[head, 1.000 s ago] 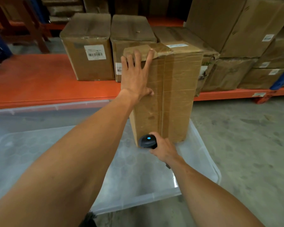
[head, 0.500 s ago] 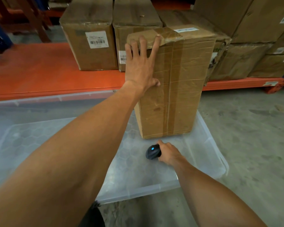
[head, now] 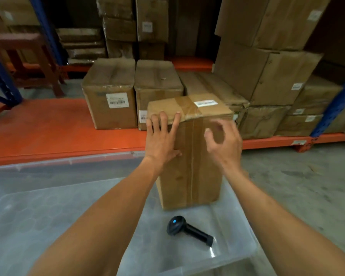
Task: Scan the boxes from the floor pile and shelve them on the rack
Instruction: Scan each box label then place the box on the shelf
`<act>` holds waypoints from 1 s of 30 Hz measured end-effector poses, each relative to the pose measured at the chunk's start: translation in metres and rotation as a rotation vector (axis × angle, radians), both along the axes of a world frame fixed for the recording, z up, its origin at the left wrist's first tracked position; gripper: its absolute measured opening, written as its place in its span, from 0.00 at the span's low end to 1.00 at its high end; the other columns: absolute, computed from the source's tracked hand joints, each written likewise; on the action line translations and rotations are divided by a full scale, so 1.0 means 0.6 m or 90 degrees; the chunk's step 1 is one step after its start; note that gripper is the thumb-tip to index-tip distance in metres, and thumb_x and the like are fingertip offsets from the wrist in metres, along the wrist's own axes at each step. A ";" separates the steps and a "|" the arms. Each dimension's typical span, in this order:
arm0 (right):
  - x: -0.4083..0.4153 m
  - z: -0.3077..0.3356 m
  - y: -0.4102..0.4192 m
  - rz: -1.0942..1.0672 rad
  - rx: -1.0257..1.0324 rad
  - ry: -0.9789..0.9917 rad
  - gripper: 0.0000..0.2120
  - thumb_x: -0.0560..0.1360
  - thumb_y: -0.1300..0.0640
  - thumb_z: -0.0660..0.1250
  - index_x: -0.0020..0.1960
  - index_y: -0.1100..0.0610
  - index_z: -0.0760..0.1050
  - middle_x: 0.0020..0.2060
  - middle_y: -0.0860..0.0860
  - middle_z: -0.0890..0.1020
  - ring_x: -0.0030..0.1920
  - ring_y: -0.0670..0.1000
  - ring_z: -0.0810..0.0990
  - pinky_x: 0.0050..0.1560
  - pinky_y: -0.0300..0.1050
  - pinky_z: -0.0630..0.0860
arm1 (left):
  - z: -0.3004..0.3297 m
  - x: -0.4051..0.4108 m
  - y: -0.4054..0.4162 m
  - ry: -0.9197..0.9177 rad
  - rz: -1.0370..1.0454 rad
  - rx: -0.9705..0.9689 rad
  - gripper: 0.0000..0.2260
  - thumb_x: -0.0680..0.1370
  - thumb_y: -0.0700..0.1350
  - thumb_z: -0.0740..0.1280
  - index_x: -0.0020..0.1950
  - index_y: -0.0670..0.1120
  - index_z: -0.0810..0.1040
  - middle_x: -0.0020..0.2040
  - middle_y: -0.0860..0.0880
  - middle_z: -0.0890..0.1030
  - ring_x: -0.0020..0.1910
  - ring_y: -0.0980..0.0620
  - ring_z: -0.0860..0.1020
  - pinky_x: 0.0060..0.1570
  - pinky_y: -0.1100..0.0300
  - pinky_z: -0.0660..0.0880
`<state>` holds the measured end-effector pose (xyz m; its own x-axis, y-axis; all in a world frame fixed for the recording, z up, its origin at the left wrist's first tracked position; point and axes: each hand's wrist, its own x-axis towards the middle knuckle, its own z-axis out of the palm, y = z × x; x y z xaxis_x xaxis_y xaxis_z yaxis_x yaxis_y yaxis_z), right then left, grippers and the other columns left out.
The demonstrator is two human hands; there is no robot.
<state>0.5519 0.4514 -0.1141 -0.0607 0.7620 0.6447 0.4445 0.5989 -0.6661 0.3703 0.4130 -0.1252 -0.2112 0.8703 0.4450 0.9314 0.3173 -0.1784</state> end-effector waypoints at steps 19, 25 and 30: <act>0.041 0.197 0.054 0.011 -0.642 -0.516 0.48 0.75 0.26 0.62 0.81 0.35 0.33 0.77 0.62 0.56 0.73 0.65 0.65 0.68 0.60 0.68 | 0.177 0.040 -0.010 -0.718 0.135 -0.208 0.42 0.75 0.69 0.63 0.81 0.58 0.45 0.80 0.41 0.35 0.78 0.32 0.45 0.74 0.35 0.55; 0.071 0.237 0.068 0.090 -0.805 -0.562 0.67 0.66 0.31 0.77 0.74 0.32 0.20 0.80 0.64 0.45 0.78 0.66 0.63 0.75 0.61 0.65 | 0.200 0.029 -0.031 -0.819 0.179 -0.382 0.58 0.64 0.70 0.74 0.73 0.70 0.28 0.80 0.41 0.36 0.77 0.30 0.53 0.73 0.35 0.59; 0.081 0.259 0.068 0.104 -0.827 -0.632 0.79 0.54 0.33 0.84 0.71 0.32 0.17 0.79 0.68 0.51 0.77 0.66 0.64 0.72 0.62 0.69 | 0.219 0.026 -0.034 -0.803 0.202 -0.470 0.69 0.53 0.66 0.82 0.70 0.71 0.26 0.77 0.38 0.50 0.74 0.32 0.62 0.70 0.36 0.66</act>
